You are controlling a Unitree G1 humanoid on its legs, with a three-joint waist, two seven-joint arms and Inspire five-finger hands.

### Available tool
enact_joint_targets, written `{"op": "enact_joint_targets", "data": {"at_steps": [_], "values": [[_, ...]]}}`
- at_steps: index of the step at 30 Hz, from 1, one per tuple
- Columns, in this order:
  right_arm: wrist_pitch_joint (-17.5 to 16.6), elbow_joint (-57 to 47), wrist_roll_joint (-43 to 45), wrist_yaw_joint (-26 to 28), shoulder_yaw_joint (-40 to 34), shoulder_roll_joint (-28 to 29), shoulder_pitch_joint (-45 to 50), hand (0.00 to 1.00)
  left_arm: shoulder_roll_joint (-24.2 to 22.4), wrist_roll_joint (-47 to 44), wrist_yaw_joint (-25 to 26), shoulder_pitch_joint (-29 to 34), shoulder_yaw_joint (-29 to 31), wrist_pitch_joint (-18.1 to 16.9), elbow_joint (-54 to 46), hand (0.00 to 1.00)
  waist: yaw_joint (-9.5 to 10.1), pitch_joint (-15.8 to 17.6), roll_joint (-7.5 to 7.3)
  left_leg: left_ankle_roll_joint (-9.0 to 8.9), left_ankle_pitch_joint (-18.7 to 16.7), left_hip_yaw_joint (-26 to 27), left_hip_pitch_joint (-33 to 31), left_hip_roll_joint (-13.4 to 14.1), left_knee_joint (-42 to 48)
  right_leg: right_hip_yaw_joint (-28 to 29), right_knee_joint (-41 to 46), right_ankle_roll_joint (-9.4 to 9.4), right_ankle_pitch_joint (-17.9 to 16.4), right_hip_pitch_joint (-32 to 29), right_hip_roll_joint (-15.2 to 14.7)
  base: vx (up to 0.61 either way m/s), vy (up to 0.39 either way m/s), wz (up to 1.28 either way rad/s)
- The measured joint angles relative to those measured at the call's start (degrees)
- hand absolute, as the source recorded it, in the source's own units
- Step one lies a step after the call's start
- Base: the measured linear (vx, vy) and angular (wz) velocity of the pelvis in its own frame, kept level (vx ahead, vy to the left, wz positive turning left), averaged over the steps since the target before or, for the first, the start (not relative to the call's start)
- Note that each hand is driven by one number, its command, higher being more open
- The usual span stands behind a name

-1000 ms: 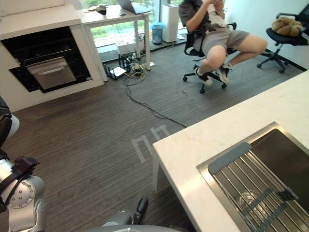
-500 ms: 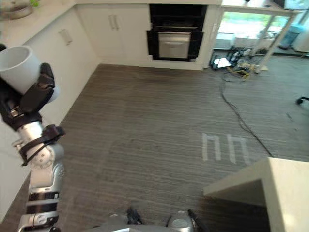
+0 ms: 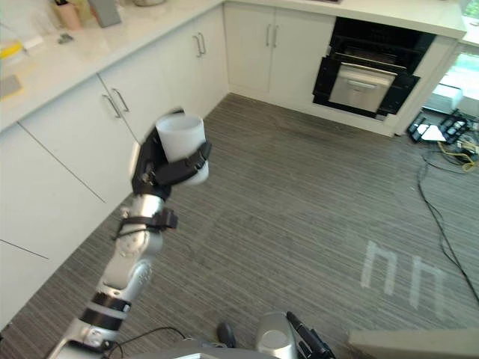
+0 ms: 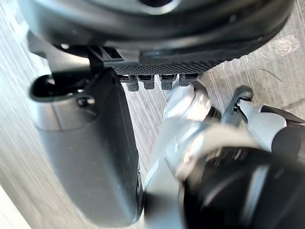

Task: Walk over to the sink, pick up the cup, carry it to the dishwasher, place the cup inside the dishwasher, then close the dishwasher door

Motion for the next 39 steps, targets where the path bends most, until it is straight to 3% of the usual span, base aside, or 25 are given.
{"op": "enact_joint_targets", "data": {"at_steps": [3, 10, 15, 25, 31, 35, 36, 37, 39], "values": [[1.8, 1.2, 0.7, -1.4, 1.6, -0.9, -2.3, 1.00, 1.3, 0.0, -4.0, 0.9, -4.2, 1.5, 0.0, 0.00, 1.55, -0.1, -0.09, 0.12, 0.2, 1.0, 1.3, 1.0, 0.0, 0.0, -4.5, 0.27, 1.5, 3.1, 1.4, 0.16, -0.010, -0.13], [2.3, 1.4, 3.0, -1.5, 1.7, -0.8, -4.0, 1.00, 2.5, -0.8, -8.5, 1.4, -6.2, 4.5, -0.1, 0.00, 1.11, -1.1, 0.45, -1.96, -1.0, 3.9, 3.9, 2.4, -1.6, 2.9, -10.1, -0.02, 3.1, 6.5, 3.6, 0.12, -0.001, -0.28], [2.9, 1.8, 3.0, -1.4, 1.7, -0.7, -3.9, 1.00, 2.8, -1.7, -11.5, 4.4, -6.2, 4.4, -0.1, 0.00, 0.33, -1.2, 0.70, -2.89, -1.6, 7.4, 6.4, 3.3, -3.4, 6.1, -12.0, -0.25, 3.9, 7.4, 5.2, 0.04, -0.015, -0.41], [2.0, 3.0, 2.8, -0.4, -0.2, -0.6, -1.5, 1.00, 2.8, -1.7, -10.6, 6.6, -6.0, 1.3, 0.0, 0.00, -0.51, -1.9, 2.34, -4.37, -2.5, 13.2, 8.0, 4.9, -3.1, 10.7, -13.9, -0.75, 6.1, 7.4, 7.4, -0.04, -0.041, -0.30], [0.6, 3.3, 2.7, 1.0, 0.1, -0.3, 0.2, 1.00, 2.0, -0.4, -8.1, 6.6, -5.9, 1.0, 0.1, 0.00, -1.41, -1.9, 2.39, -4.85, -2.8, 16.3, 8.4, 6.2, -2.1, 13.2, -15.1, -1.23, 8.0, 7.4, 8.7, -0.07, -0.091, -0.30], [-0.1, 2.9, 3.0, 1.5, 0.5, -0.1, 1.7, 1.00, 0.9, 0.7, -8.2, 6.6, -6.0, 0.9, 0.8, 0.00, -1.81, -1.8, 2.46, -5.39, -3.1, 17.7, 8.5, 7.2, -1.6, 11.3, -15.6, -1.36, 8.0, 7.2, 8.8, -0.06, -0.100, -0.15], [-0.2, 2.2, 3.0, 1.5, 0.6, -0.1, 2.2, 1.00, 0.6, 1.1, -8.2, 6.6, -6.0, 0.9, 0.8, 0.00, -1.43, -1.8, 2.44, -5.93, -3.5, 18.6, 8.6, 7.6, -1.6, 9.6, -15.3, -1.64, 8.0, 6.8, 8.5, -0.03, -0.052, -0.14], [-1.3, -1.2, 3.0, 2.0, 0.6, 2.8, 6.7, 1.00, -2.3, 1.7, -7.1, 2.0, -6.1, 0.3, 0.8, 0.00, 1.22, -4.9, -0.72, -6.77, -4.2, 19.8, 8.8, 9.6, 0.3, 6.8, -13.5, -3.07, 8.1, 6.2, 9.3, -0.03, -0.031, -0.11], [-1.3, -1.2, 3.0, 2.0, 0.6, 2.8, 6.7, 1.00, -2.3, 1.7, -7.1, 2.0, -6.1, 0.3, 0.8, 0.00, 1.22, -4.9, -0.71, -6.77, -4.2, 19.8, 8.8, 9.6, 0.3, 6.8, -13.5, -3.08, 8.1, 6.2, 9.3, 0.00, 0.000, 0.00]]}}
